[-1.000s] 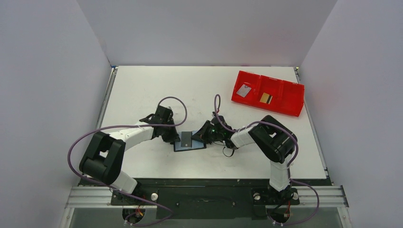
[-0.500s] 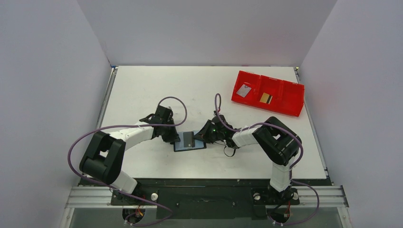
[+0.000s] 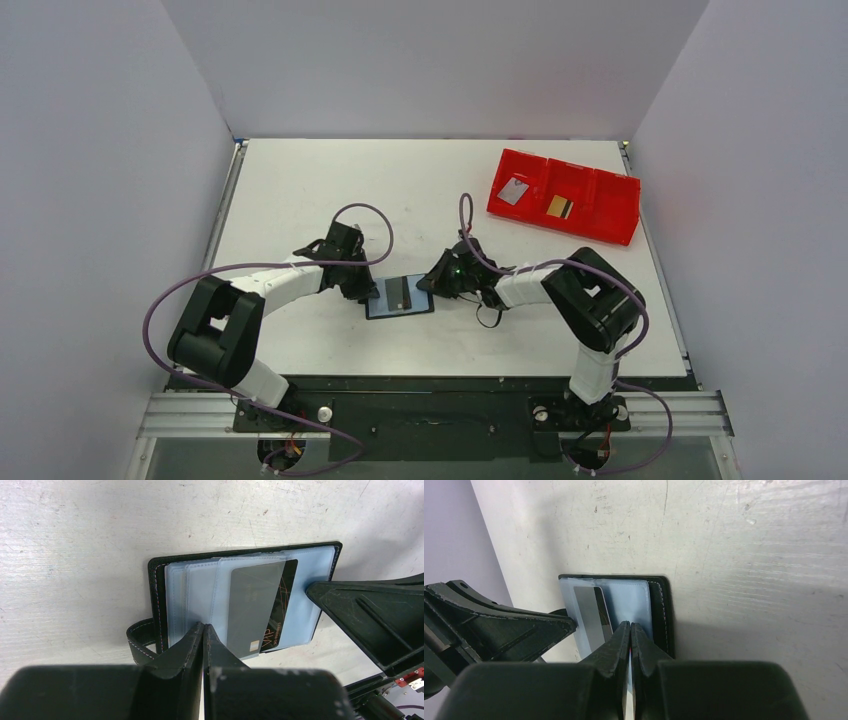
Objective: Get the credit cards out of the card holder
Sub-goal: Remove the credit card from the card holder.
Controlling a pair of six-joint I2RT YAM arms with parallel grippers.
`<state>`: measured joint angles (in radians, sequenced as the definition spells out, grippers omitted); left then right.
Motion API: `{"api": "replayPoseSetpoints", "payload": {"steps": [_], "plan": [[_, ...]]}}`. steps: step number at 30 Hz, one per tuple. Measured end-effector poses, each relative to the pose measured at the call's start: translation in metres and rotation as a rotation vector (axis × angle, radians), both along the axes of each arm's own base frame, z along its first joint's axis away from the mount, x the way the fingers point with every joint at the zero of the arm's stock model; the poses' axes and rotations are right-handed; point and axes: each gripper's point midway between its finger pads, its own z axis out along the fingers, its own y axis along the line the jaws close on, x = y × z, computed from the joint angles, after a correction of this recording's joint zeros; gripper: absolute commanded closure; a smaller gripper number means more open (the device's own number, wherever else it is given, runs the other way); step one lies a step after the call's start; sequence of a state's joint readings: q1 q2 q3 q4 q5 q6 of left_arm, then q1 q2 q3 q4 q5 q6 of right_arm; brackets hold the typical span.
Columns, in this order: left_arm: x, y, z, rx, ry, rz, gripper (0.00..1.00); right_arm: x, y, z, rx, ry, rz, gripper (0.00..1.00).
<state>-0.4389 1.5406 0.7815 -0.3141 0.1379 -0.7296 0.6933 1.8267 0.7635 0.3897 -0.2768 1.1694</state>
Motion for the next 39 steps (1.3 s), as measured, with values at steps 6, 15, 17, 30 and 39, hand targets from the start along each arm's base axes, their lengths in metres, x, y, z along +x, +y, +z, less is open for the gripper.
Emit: {"api": "replayPoseSetpoints", "payload": {"steps": [6, 15, 17, 30, 39], "plan": [[0.0, 0.0, 0.0, 0.0, 0.001, -0.001, 1.0, -0.002, 0.0, 0.001, -0.014, -0.011, 0.024, 0.84], [0.0, -0.001, 0.0, 0.001, 0.007, -0.001, 1.0, -0.001, 0.019, 0.007, -0.038, -0.033, 0.104, 0.78], [0.0, -0.001, 0.0, 0.001, 0.008, -0.002, 1.0, -0.002, 0.023, 0.006, -0.042, -0.032, 0.115, 0.78], [0.001, -0.002, 0.0, 0.001, 0.012, -0.004, 1.0, -0.001, 0.033, 0.005, -0.027, -0.037, 0.148, 0.76], [0.003, -0.005, -0.001, -0.003, 0.01, -0.011, 1.0, -0.006, 0.042, 0.004, -0.011, -0.041, 0.163, 0.79]]}}
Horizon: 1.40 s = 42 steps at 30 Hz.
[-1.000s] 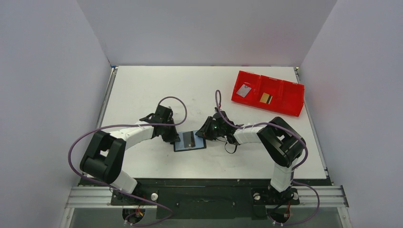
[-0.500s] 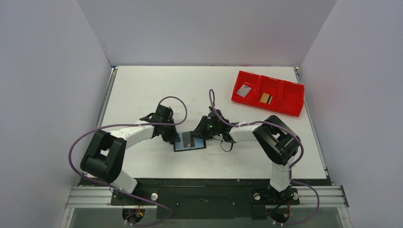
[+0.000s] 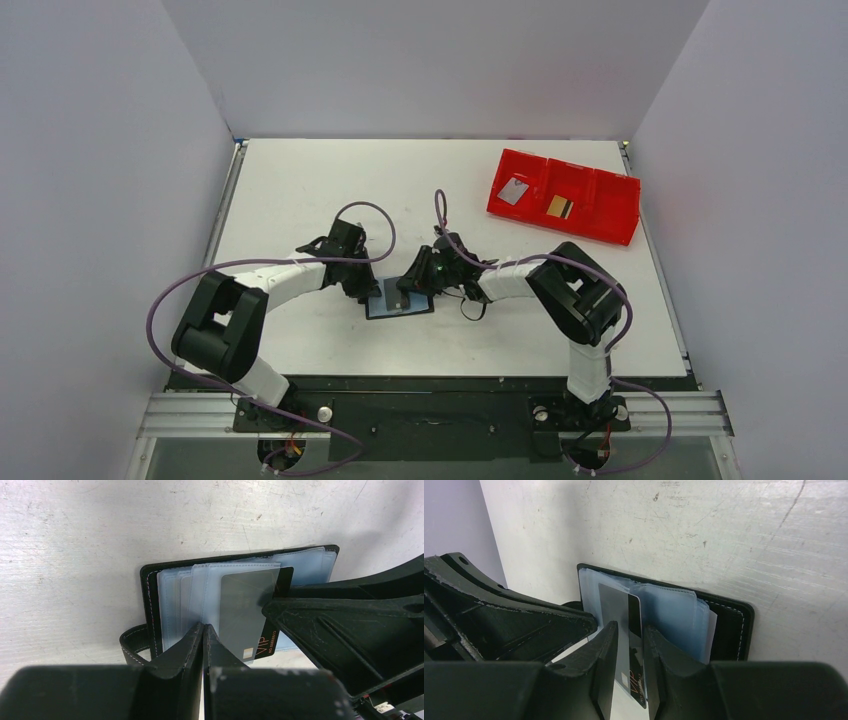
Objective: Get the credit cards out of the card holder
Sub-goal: Remove the credit card from the card holder.
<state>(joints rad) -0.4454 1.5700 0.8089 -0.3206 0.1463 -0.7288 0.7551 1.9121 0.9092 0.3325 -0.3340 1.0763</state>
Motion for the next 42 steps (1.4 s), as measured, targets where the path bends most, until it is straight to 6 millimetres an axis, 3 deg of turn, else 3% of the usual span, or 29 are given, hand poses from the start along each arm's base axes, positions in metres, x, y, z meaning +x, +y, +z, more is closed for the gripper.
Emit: {"api": "replayPoseSetpoints", "payload": {"steps": [15, 20, 26, 42], "plan": [[0.0, 0.0, 0.0, 0.0, -0.001, 0.0, 1.0, -0.002, -0.004, -0.004, 0.022, 0.017, -0.025, 0.94], [0.0, 0.0, 0.0, 0.001, 0.0, 0.0, 1.0, -0.002, -0.005, -0.003, 0.043, 0.023, -0.032, 0.92], [0.0, 0.0, 0.0, 0.0, 0.0, 0.0, 1.0, -0.003, -0.007, -0.003, 0.064, 0.034, -0.042, 0.83], [0.0, 0.0, 0.0, 0.001, 0.001, 0.0, 1.0, -0.008, -0.014, -0.003, 0.137, 0.078, -0.074, 0.92]]}}
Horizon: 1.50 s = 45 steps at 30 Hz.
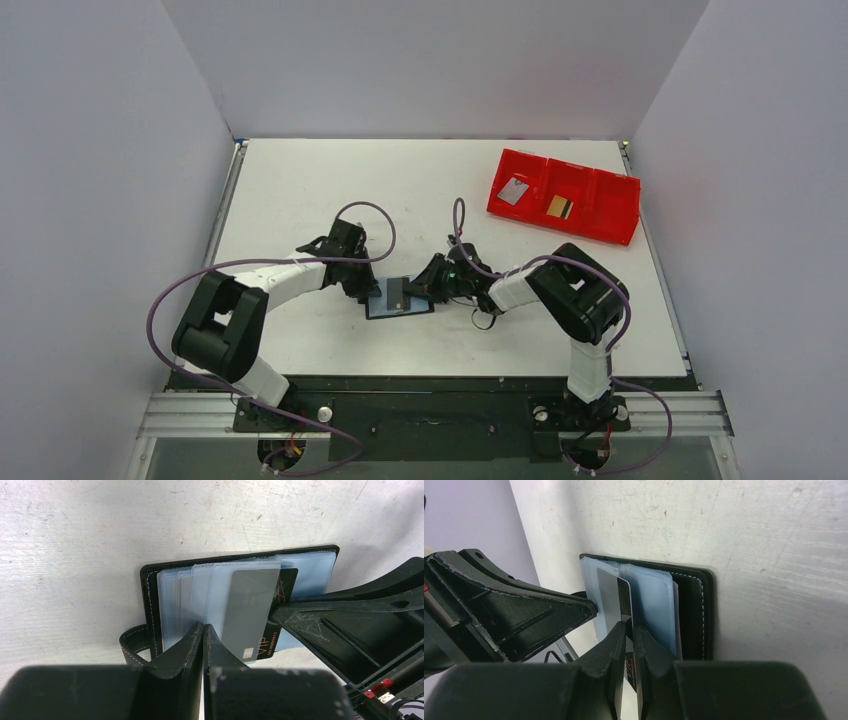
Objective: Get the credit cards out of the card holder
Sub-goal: Remove the credit card from the card holder, then place the credit card in the storage box.
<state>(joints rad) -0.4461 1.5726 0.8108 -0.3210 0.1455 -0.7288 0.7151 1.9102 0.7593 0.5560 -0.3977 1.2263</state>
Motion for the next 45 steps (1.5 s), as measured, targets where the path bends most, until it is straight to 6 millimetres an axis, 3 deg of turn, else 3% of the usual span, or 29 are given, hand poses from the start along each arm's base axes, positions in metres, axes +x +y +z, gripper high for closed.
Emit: {"api": "replayPoseSetpoints", "payload": {"steps": [6, 12, 35, 38, 42, 45], "plan": [[0.0, 0.0, 0.0, 0.001, 0.002, 0.0, 1.0, 0.0, 0.0, 0.002, 0.02, 0.005, -0.007, 1.0], [0.0, 0.0, 0.0, 0.001, 0.002, 0.0, 1.0, 0.002, -0.002, 0.003, 0.031, 0.003, -0.008, 1.0], [0.001, 0.002, 0.002, 0.028, 0.005, 0.002, 1.0, 0.007, -0.045, 0.013, -0.111, -0.049, -0.017, 1.0], [0.0, 0.005, 0.004, 0.052, 0.013, 0.002, 0.9, 0.006, -0.046, 0.018, -0.113, -0.054, -0.016, 1.0], [0.002, 0.005, 0.016, 0.059, 0.013, -0.006, 0.68, 0.005, -0.047, 0.028, -0.102, -0.061, -0.015, 1.0], [0.011, -0.003, 0.04, 0.019, -0.032, -0.017, 0.65, 0.006, -0.047, 0.038, -0.078, -0.067, -0.017, 1.0]]}}
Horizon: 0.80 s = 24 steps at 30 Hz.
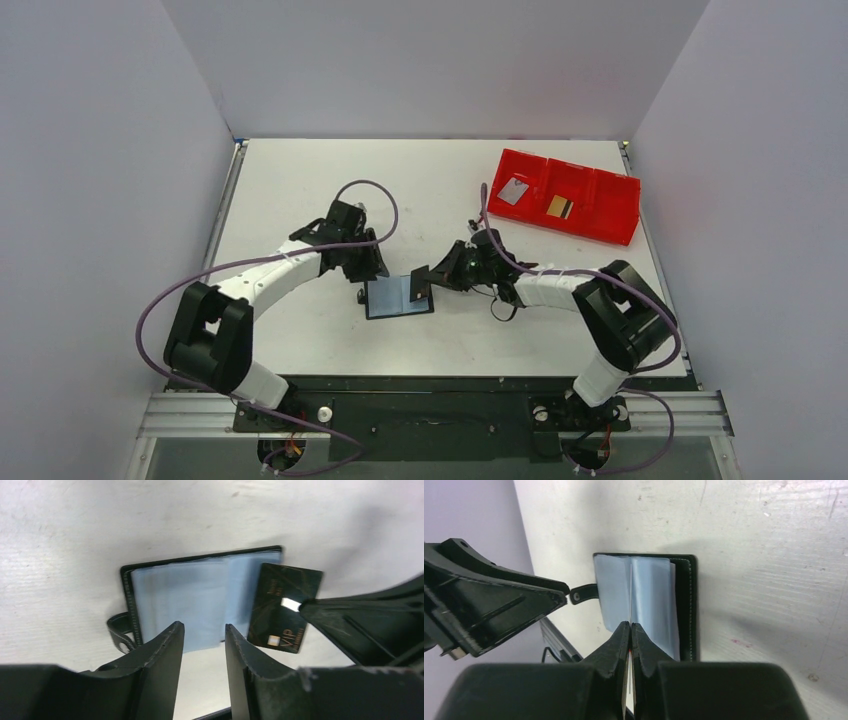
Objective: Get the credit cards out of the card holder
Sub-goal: Place the credit card in the storage box.
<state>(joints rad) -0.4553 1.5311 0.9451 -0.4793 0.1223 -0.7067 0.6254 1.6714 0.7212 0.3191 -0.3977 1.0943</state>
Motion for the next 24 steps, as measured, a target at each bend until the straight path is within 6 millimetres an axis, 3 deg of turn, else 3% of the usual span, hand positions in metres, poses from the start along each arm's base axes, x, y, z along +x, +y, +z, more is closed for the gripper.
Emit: {"api": "replayPoseSetpoints", "payload": {"steps": [5, 12, 16, 21, 24], "plan": [[0.011, -0.019, 0.046, -0.15, -0.081, -0.033, 0.64, 0.006, 0.0, 0.029, 0.083, -0.01, -0.016, 1.0], [0.016, -0.04, 0.085, -0.406, -0.09, -0.066, 0.61, 0.011, 0.006, 0.085, 0.254, -0.058, -0.017, 1.0], [0.015, -0.052, 0.1, -0.526, -0.086, -0.099, 0.61, 0.01, 0.011, 0.108, 0.324, -0.072, -0.004, 1.0], [0.009, -0.061, 0.108, -0.609, -0.073, -0.131, 0.62, 0.009, 0.015, 0.121, 0.375, -0.071, 0.002, 1.0], [0.006, -0.065, 0.11, -0.644, -0.064, -0.139, 0.74, 0.009, 0.016, 0.125, 0.394, -0.07, 0.002, 1.0]]}}
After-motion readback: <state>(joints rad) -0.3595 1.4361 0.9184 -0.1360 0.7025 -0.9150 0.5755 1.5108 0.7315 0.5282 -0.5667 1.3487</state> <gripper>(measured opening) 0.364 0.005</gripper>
